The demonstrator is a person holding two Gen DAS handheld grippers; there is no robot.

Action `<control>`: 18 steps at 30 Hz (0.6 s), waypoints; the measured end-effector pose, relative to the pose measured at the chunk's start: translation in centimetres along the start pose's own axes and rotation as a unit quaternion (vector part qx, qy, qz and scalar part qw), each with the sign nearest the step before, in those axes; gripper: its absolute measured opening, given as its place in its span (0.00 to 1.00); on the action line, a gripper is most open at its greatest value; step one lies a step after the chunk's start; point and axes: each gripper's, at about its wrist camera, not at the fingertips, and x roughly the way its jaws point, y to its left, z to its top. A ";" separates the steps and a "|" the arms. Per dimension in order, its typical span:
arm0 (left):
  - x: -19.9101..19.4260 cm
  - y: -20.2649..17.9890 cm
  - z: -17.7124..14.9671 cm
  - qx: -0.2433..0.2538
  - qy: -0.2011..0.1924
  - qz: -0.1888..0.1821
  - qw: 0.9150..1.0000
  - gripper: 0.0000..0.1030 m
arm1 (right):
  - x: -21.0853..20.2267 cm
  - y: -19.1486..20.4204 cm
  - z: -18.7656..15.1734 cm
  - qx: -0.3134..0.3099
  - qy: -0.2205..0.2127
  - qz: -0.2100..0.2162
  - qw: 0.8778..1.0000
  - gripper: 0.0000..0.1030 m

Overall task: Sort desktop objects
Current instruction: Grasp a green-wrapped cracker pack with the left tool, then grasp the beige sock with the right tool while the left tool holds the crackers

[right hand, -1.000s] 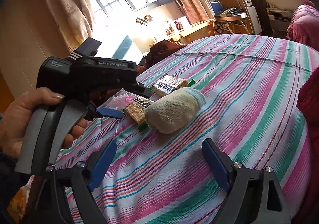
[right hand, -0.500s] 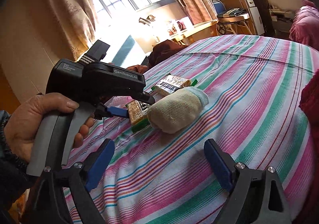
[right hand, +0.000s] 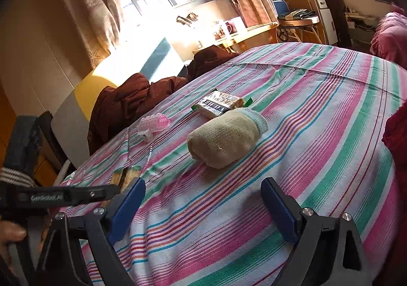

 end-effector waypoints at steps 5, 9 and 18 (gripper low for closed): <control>-2.5 1.7 -4.5 -0.002 -0.023 0.003 1.000 0.52 | 0.4 0.9 1.5 -0.029 0.000 -0.046 0.999 0.90; -3.0 3.1 -5.9 -0.020 -0.029 -0.024 0.999 0.52 | 1.7 0.4 3.2 -0.028 0.016 -0.088 0.996 0.90; -2.8 2.7 -6.8 -0.034 -0.037 -0.054 0.997 0.60 | 4.0 1.1 4.9 -0.065 0.054 -0.123 0.989 0.92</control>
